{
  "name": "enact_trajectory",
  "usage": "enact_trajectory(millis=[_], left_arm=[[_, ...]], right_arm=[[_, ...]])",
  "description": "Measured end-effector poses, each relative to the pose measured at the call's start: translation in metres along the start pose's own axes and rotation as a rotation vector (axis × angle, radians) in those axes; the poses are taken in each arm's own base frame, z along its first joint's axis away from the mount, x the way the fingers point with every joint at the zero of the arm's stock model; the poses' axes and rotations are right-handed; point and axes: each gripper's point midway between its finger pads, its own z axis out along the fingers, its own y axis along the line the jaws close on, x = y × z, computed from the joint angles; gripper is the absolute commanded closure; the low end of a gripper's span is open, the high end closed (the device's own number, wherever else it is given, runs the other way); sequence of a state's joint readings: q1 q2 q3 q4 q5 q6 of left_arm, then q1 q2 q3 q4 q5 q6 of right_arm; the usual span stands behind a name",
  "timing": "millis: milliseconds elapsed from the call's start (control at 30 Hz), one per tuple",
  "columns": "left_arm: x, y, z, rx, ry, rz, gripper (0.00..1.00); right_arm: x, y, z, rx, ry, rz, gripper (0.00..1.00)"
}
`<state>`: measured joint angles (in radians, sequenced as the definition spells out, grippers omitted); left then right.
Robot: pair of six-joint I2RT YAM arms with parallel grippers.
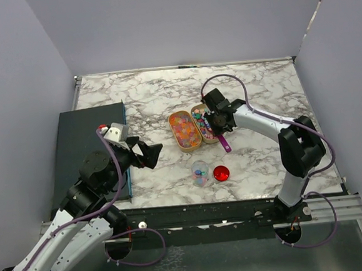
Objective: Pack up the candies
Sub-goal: Scoop the fake candies from the storage box, then place the fake candies in the packing bottle.
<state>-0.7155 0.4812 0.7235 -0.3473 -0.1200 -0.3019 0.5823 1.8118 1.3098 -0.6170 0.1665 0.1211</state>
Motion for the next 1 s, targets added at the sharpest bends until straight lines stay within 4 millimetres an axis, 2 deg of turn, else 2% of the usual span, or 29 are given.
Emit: enact_trajectory(millis=[367,533,767,1000], left_arm=[[0.011,0.000,0.009,-0.002,0.048,0.006,0.01],[0.014,-0.001,0.011,0.003,0.064,0.007,0.01],[0.023,-0.005,0.019,0.022,0.112,0.009,0.01],[0.009,-0.023,0.023,0.090,0.118,-0.012,0.01]], right_arm=[[0.004,-0.001,-0.029,-0.054,-0.115,-0.081,0.99],[0.007,0.000,-0.049,-0.099,-0.192,-0.149,0.99],[0.004,0.019,-0.099,-0.239,-0.373,-0.298,0.99],[0.004,0.044,-0.147,-0.383,-0.524,-0.422,0.99]])
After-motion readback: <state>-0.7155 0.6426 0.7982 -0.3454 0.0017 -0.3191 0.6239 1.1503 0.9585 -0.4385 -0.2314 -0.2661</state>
